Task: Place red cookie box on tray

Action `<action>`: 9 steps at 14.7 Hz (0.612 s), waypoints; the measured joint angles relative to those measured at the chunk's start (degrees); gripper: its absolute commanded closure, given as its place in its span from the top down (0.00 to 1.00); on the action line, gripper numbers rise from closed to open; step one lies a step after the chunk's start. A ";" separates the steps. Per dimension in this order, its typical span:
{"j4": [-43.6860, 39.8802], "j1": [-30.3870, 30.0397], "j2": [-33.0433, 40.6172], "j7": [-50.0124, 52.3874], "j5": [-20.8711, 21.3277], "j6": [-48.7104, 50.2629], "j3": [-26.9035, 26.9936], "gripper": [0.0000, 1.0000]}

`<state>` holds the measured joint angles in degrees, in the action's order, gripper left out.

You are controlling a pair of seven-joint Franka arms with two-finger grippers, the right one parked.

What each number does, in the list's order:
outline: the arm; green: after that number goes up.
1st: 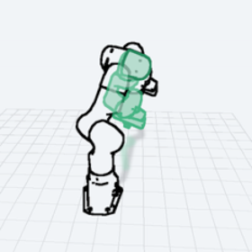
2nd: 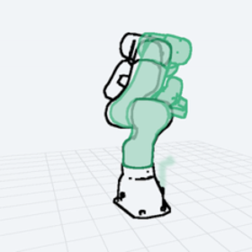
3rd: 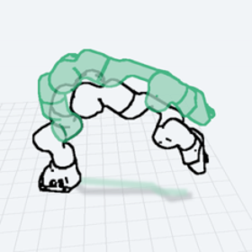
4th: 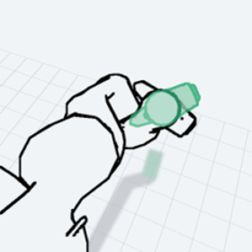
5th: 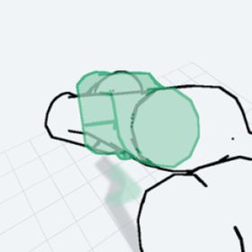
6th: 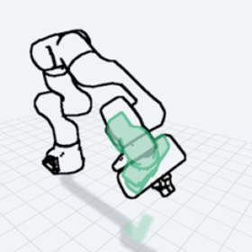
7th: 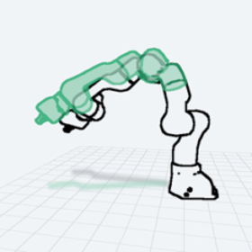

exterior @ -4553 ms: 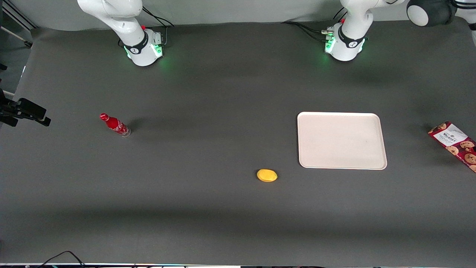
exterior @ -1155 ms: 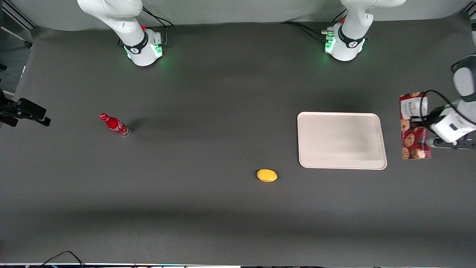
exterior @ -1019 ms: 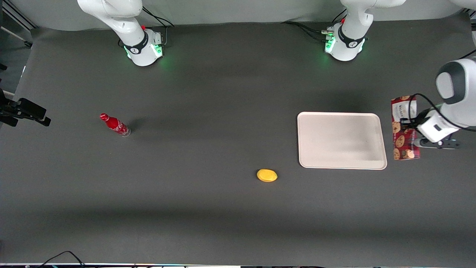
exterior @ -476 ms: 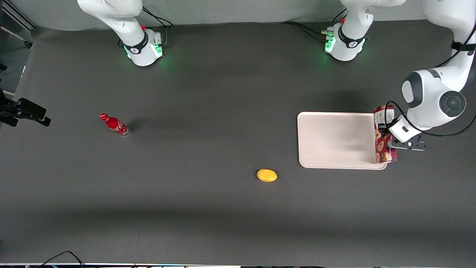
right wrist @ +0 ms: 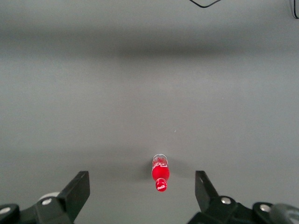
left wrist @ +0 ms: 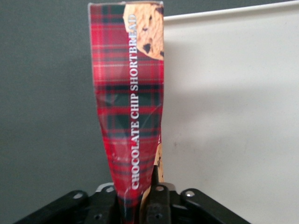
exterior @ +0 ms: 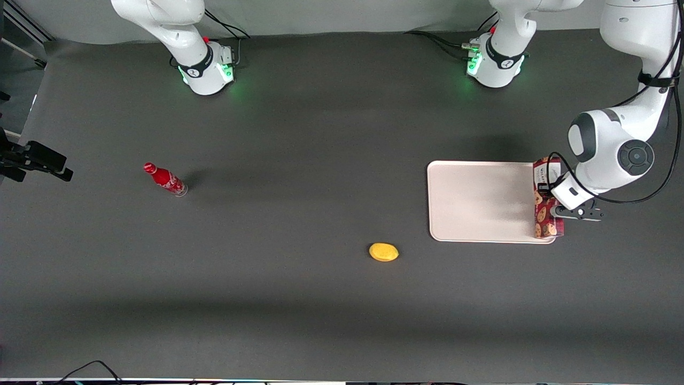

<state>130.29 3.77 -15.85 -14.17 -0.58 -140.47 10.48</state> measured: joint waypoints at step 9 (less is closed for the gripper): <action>-26.73 -0.01 6.13 0.33 -0.09 35.84 -0.44 1.00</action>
<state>103.56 3.76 -9.72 -13.84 -0.67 -104.63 10.04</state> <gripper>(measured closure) 0.000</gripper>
